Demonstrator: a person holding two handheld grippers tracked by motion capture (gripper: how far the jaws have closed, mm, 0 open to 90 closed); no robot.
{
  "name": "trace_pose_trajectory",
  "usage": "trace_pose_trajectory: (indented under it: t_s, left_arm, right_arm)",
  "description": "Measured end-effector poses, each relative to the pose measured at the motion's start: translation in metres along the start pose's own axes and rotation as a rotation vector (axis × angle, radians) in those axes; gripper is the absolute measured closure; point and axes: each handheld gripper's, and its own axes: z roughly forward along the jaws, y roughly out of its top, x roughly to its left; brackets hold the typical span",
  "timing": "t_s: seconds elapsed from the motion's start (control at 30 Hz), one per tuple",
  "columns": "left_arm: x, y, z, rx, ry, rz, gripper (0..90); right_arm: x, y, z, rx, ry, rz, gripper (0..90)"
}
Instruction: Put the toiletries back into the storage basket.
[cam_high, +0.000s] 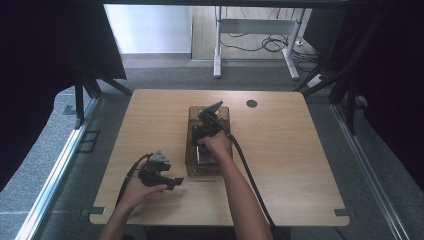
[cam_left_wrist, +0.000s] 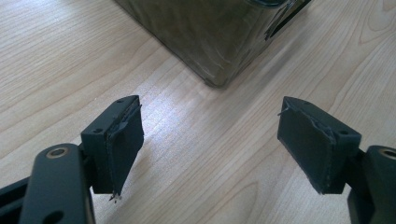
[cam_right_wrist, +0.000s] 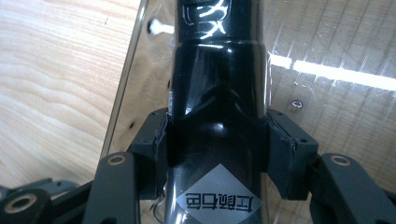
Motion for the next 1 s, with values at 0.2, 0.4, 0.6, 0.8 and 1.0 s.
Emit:
trace_pose_trajectory:
  t_s: [0.2, 0.4, 0.6, 0.8, 1.0]
  left_arm:
    - [0.000, 0.000, 0.000, 0.002, 0.002, 0.009, 22.9]
    - [-0.001, 0.000, 0.001, 0.003, 0.001, 0.010, 22.9]
    - [-0.001, 0.001, 0.000, -0.003, -0.001, 0.010, 22.9]
    - [-0.001, 0.002, 0.000, -0.002, -0.003, 0.014, 22.9]
    - [-0.001, 0.003, 0.000, -0.008, -0.007, 0.015, 22.9]
  right_arm:
    - [-0.001, -0.003, 0.006, 0.010, 0.005, 0.031, 45.3]
    - [-0.001, -0.004, 0.010, 0.005, 0.017, 0.065, 45.3]
    - [-0.002, -0.007, 0.013, 0.006, 0.019, 0.101, 45.3]
    - [0.001, -0.010, 0.016, 0.007, 0.020, 0.125, 45.2]
    - [0.000, -0.013, 0.019, 0.015, 0.013, 0.138, 45.1]
